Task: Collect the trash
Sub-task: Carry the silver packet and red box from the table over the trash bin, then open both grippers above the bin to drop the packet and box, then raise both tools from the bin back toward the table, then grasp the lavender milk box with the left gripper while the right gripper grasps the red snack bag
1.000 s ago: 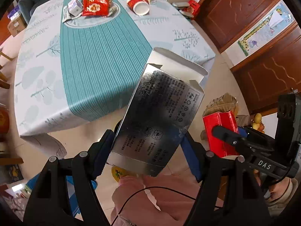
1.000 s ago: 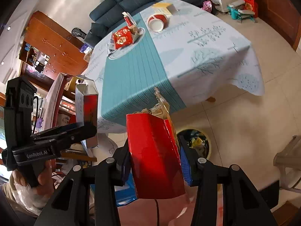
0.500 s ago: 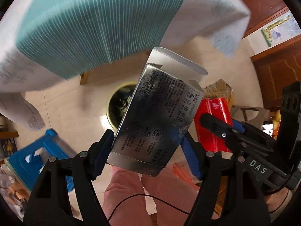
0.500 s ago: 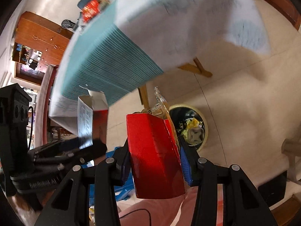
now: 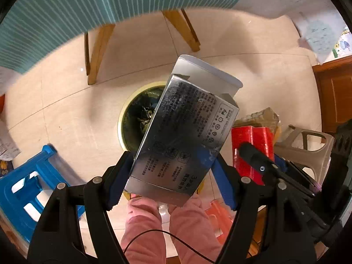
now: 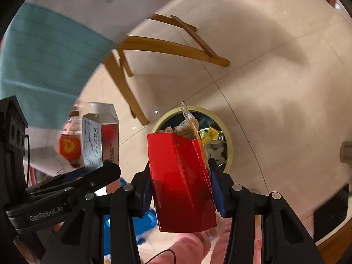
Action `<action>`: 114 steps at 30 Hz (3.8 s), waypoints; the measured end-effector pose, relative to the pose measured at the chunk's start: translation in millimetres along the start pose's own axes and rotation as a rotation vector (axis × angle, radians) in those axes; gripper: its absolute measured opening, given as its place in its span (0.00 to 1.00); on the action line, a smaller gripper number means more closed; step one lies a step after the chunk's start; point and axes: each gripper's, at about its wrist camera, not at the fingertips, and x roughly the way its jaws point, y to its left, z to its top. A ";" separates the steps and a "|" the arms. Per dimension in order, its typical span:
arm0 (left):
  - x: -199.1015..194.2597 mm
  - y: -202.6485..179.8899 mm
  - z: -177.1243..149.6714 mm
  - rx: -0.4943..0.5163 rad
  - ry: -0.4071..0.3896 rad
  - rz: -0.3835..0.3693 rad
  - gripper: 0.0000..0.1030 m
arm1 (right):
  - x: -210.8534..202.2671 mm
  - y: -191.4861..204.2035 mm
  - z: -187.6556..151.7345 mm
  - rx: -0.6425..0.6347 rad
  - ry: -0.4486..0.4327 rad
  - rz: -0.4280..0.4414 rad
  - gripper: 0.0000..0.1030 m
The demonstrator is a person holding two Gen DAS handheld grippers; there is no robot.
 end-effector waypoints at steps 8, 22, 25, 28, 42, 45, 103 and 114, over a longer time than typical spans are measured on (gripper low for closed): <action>56.4 -5.9 14.5 0.005 0.026 0.014 0.68 | 50.9 -28.9 0.0 0.059 0.034 -0.032 0.44; 80.8 24.4 19.3 -0.059 0.016 0.054 0.79 | 99.4 -16.8 9.8 0.019 0.075 -0.043 0.46; 70.6 40.2 18.2 -0.083 -0.011 0.073 0.81 | 105.9 -9.1 14.5 0.014 0.072 -0.036 0.46; 63.7 52.4 17.2 -0.118 -0.027 0.067 0.82 | 112.0 -0.6 17.5 0.015 0.068 -0.030 0.46; 8.7 76.8 -6.7 -0.182 -0.147 0.058 0.82 | 104.7 33.4 23.6 -0.028 0.020 0.017 0.82; -3.8 75.6 -11.4 -0.182 -0.171 0.071 0.82 | 94.7 35.6 20.8 -0.030 0.004 0.014 0.82; -495.1 38.6 38.6 -0.266 -0.647 0.115 0.81 | -379.8 265.3 143.1 -0.557 -0.424 0.178 0.87; -464.3 136.7 175.6 -0.135 -0.536 0.033 0.67 | -293.5 353.9 227.4 -0.493 -0.365 0.096 0.86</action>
